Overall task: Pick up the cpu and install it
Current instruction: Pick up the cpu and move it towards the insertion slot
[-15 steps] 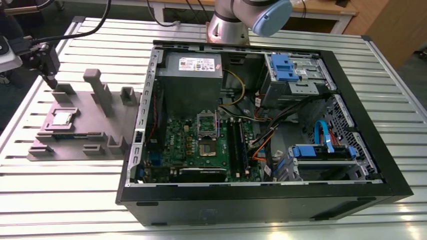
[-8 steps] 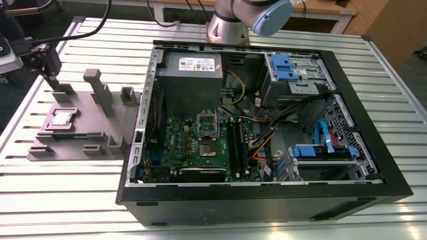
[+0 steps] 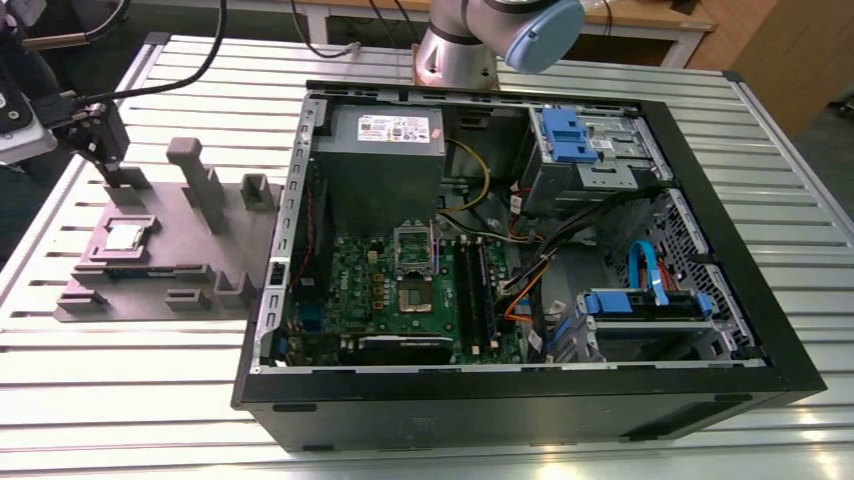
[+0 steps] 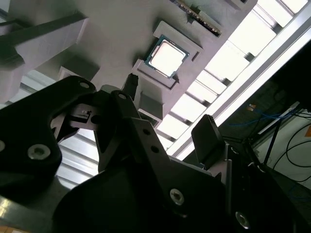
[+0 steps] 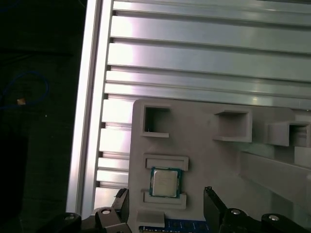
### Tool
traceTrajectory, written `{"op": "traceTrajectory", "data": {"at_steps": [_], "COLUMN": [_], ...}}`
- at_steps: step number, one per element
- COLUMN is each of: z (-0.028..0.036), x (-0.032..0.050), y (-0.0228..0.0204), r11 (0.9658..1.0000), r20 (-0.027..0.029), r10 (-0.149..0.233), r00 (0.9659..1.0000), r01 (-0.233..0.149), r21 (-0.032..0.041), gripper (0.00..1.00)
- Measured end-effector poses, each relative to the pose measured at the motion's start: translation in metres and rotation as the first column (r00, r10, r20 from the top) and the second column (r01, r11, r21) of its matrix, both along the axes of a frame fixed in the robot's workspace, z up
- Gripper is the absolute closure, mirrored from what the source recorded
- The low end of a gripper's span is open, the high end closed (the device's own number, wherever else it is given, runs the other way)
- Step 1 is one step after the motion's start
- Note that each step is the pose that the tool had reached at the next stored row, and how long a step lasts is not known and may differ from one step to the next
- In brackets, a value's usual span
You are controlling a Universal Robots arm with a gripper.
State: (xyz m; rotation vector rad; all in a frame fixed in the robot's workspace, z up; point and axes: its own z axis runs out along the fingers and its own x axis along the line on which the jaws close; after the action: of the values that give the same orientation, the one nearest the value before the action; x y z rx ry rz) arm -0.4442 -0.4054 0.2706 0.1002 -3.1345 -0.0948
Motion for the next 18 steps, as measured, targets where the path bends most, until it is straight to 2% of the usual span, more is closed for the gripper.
{"op": "traceTrajectory", "data": {"at_steps": [11,18], "z": [-0.0134,-0.0188], "x": [0.0,0.0], "y": [-0.0016,-0.0017], "r11": [1.0,1.0], "r20": [-0.0001,-0.0002], "r10": [0.0,0.0], "r00": [1.0,1.0], "r01": [0.0,0.0], "r21": [0.0003,0.0002], "gripper": [0.29,0.29]}}
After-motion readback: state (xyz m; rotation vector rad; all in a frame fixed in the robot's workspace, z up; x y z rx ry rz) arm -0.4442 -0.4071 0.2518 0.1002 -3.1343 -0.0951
